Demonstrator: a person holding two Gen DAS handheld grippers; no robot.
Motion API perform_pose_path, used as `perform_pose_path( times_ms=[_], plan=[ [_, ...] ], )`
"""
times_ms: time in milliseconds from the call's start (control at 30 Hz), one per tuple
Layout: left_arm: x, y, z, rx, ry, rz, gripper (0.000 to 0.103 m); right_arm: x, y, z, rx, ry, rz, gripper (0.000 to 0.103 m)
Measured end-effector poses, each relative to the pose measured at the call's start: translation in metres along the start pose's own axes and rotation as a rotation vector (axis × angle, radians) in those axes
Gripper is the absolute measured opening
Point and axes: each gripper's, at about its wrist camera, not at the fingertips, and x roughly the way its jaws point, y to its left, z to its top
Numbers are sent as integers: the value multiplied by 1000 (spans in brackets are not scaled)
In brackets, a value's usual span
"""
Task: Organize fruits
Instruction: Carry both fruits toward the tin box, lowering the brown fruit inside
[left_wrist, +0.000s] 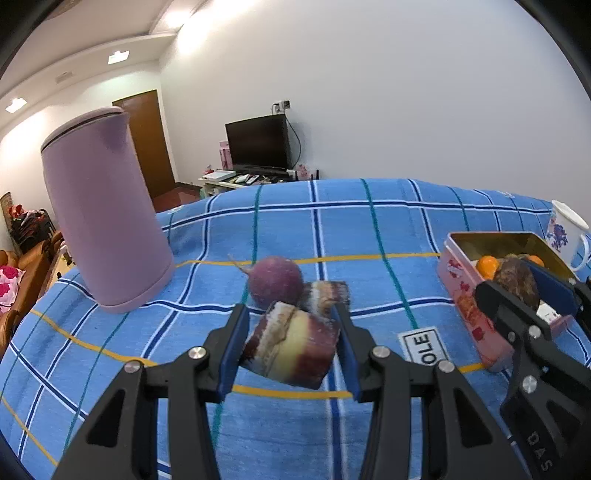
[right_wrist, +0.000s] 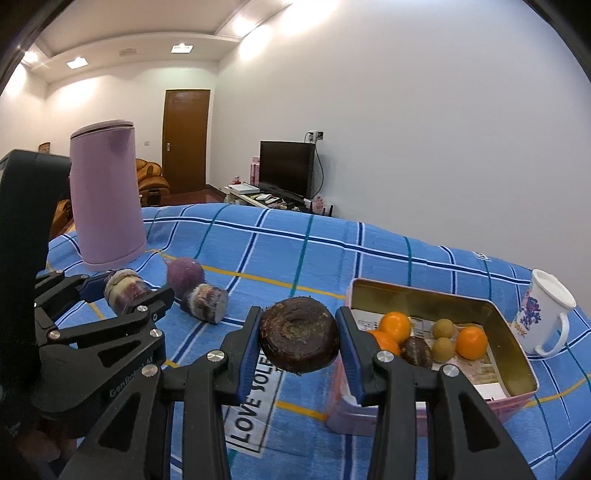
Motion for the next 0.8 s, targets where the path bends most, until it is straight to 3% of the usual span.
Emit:
perform_pose_path(
  times_ms=[800],
  plan=[
    [-4,-62,6,71,-6,-75,48,-6,-52,-7,24,7,-109,42]
  ],
)
